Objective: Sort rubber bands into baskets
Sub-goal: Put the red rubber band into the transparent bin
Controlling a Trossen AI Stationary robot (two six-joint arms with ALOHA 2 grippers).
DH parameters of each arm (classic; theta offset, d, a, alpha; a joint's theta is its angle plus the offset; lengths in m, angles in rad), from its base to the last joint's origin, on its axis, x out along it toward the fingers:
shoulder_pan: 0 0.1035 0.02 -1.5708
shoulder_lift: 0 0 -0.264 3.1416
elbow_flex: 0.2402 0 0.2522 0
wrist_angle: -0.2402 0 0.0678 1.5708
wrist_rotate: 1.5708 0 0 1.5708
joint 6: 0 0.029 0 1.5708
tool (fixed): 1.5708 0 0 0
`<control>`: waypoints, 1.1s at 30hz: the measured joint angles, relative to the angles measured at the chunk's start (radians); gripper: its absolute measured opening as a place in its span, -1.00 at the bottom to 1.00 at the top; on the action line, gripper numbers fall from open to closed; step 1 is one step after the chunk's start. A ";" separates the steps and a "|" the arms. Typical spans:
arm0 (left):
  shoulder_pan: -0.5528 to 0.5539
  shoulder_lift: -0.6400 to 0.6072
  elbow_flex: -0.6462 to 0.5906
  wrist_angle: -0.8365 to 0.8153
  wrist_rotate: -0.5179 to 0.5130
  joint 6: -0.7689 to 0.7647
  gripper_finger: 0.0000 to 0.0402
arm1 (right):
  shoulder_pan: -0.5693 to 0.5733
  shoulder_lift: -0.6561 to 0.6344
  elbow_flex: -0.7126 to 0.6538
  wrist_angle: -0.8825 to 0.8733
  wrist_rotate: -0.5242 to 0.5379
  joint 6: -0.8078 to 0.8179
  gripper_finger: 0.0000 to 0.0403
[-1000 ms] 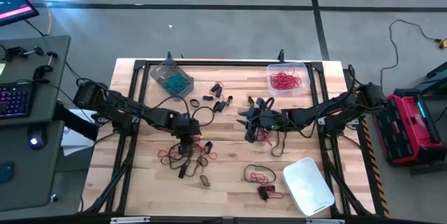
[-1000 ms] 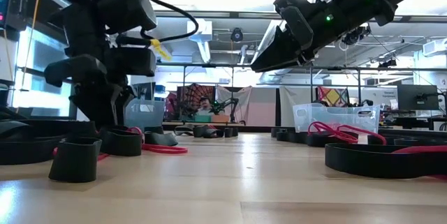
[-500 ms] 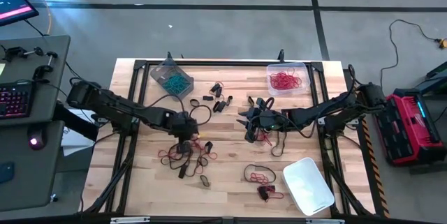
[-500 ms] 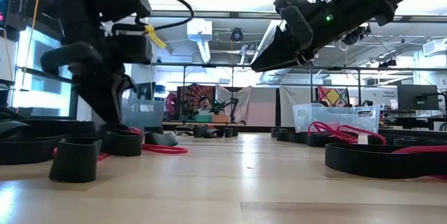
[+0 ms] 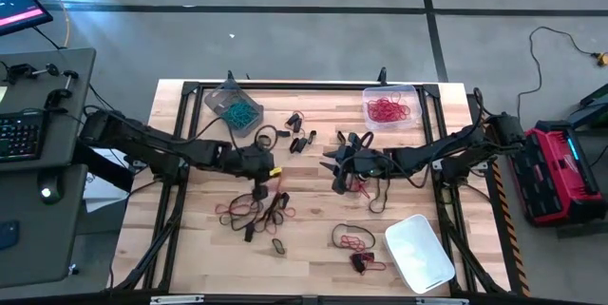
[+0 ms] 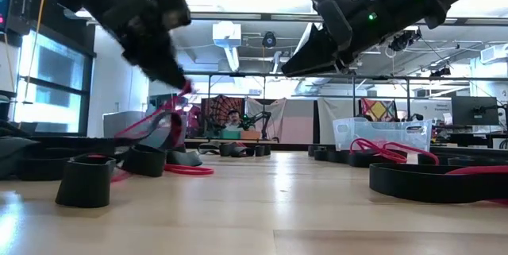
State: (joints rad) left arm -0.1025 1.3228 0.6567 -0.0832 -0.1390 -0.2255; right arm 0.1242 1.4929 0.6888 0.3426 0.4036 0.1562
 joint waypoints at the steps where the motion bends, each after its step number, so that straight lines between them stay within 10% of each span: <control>1: 0.005 0.000 0.000 0.032 -0.016 0.004 -1.00 | 0.000 0.000 0.000 0.006 -0.023 -0.001 -0.41; 33: 0.013 0.009 0.001 0.455 -0.110 0.073 -1.00 | 0.001 0.000 0.000 0.225 -0.133 -0.086 -0.04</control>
State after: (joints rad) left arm -0.0898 1.3315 0.6577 0.3721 -0.2485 -0.1529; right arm 0.1249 1.4929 0.6891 0.5676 0.2705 0.0698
